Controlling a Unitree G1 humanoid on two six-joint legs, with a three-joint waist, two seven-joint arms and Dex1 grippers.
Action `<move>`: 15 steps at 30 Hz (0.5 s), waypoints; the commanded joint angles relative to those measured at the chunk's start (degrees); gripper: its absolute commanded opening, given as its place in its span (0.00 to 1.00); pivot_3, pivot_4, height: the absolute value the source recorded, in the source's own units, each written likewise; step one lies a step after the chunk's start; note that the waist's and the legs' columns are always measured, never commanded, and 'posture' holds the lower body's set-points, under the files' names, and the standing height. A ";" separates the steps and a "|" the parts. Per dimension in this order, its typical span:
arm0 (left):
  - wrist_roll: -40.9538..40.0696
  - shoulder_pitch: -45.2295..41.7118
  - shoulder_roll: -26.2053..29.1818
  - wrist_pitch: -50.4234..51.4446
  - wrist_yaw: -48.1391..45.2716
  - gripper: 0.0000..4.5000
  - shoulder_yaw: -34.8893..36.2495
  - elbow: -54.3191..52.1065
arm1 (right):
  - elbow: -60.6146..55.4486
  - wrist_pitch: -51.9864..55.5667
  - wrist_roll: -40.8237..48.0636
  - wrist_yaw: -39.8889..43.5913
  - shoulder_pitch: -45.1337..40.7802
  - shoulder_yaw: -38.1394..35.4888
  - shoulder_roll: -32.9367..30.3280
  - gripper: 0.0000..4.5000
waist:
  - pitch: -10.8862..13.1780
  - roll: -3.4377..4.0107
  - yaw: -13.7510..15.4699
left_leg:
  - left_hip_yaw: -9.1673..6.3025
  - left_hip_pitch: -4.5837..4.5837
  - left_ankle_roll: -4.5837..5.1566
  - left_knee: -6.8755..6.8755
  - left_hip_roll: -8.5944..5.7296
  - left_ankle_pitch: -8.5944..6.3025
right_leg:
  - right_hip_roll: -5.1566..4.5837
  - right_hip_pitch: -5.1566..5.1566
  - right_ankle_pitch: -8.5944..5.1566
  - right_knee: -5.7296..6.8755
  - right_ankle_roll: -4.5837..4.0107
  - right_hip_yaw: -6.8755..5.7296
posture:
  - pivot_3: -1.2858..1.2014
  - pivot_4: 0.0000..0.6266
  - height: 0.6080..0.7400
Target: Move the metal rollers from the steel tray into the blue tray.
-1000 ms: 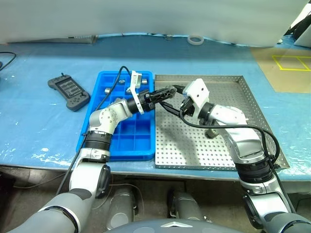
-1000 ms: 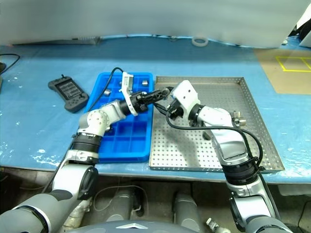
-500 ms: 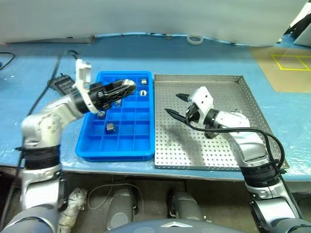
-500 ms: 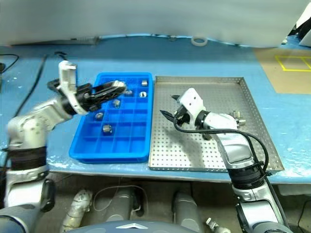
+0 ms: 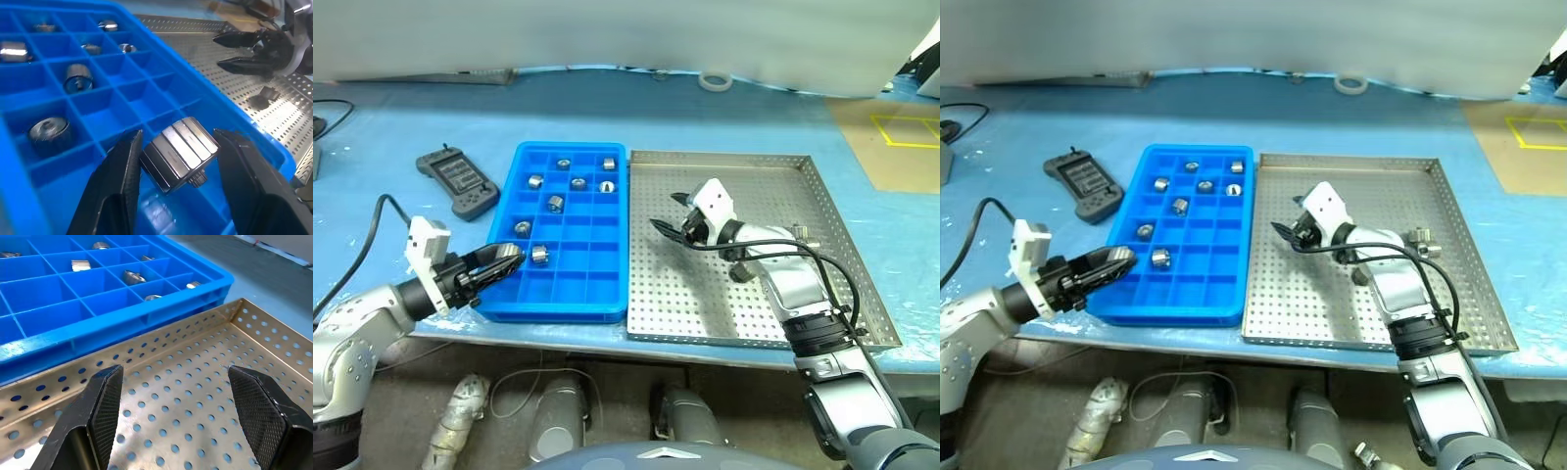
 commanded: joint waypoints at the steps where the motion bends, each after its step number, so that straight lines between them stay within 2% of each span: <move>1: -0.55 3.00 1.42 -1.86 -0.14 0.50 3.64 -2.28 | -0.13 -1.98 -0.05 1.08 -1.47 0.45 0.86 0.80 | 0.00 0.00 0.46 | -0.01 0.02 -0.01 0.00 0.00 0.00 | 0.00 0.01 0.00 0.00 0.00 0.00 | 0.59 0.24 1.00; 6: 0.21 4.13 1.22 -2.48 0.73 0.50 1.80 -2.05 | -0.17 -2.45 -0.44 1.22 -0.84 0.96 1.78 0.80 | -0.01 -0.01 1.94 | -0.01 0.11 -0.02 0.01 -0.02 0.01 | 0.00 0.10 0.00 0.00 0.00 0.01 | 0.59 0.24 1.00; 15: 2.95 4.83 1.91 -3.61 0.74 0.50 -2.20 0.02 | -1.94 -1.94 -0.38 0.99 0.61 0.92 2.01 0.80 | -0.02 -0.04 1.65 | -0.01 0.16 -0.13 -0.07 0.00 0.07 | 0.02 0.07 0.00 0.01 0.01 0.03 | 0.58 0.24 1.00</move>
